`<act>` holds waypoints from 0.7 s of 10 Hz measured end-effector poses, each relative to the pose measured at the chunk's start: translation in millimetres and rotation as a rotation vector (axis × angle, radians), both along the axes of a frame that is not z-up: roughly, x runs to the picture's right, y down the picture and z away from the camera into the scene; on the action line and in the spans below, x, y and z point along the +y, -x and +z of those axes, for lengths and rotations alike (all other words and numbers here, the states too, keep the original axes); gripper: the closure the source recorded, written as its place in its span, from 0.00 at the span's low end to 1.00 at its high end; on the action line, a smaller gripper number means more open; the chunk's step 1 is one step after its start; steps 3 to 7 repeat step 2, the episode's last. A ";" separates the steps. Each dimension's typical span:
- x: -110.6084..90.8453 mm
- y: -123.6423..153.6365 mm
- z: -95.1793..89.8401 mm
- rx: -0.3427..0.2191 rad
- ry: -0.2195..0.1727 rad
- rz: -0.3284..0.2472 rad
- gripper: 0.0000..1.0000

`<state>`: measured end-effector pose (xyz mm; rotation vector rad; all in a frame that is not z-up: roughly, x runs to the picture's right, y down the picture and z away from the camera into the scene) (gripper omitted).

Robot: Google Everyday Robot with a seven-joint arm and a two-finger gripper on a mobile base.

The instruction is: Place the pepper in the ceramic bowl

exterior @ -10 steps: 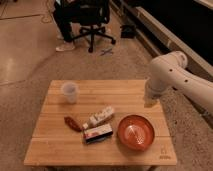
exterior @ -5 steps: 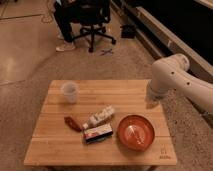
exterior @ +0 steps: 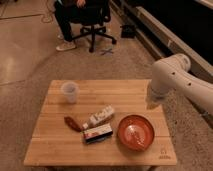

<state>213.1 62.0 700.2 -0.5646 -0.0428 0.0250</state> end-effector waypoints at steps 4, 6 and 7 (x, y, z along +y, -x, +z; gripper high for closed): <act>1.5 23.3 -8.7 -0.017 0.000 -0.034 0.59; 1.5 23.3 -8.7 -0.017 0.000 -0.034 0.59; 1.5 23.3 -8.7 -0.017 0.000 -0.034 0.59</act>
